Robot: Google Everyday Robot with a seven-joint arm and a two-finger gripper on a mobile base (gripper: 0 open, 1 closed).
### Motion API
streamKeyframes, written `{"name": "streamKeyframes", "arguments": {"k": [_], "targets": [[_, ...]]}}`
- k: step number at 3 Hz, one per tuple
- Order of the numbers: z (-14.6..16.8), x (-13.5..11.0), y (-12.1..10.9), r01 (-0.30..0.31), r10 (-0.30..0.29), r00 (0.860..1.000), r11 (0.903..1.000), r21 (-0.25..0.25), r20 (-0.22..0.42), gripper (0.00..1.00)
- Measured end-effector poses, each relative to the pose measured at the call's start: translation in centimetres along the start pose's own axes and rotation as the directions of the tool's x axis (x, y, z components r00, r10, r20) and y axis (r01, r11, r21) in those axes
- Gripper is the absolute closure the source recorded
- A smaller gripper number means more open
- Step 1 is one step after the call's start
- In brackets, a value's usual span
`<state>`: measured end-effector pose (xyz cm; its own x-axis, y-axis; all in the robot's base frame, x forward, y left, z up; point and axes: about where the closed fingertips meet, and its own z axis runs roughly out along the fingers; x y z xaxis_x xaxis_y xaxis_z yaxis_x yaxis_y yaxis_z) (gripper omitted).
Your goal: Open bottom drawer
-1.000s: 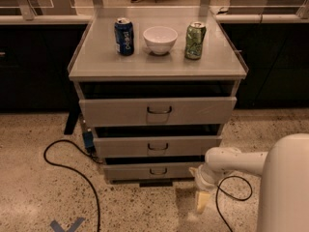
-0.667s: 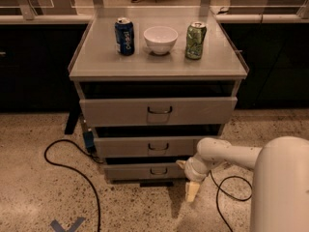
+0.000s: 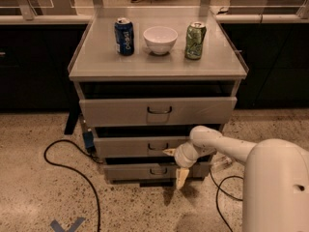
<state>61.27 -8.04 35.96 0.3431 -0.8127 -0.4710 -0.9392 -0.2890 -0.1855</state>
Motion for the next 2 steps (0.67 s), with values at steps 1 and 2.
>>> {"name": "streamKeyframes", "arguments": {"k": [1, 2], "targets": [[-3.4, 2.2, -1.1, 0.023, -0.018, 0.998, 0.9973, 0.069, -0.068, 0.00], [-8.0, 4.1, -1.8, 0.068, -0.037, 0.973, 0.9892, 0.130, -0.228, 0.00]]}}
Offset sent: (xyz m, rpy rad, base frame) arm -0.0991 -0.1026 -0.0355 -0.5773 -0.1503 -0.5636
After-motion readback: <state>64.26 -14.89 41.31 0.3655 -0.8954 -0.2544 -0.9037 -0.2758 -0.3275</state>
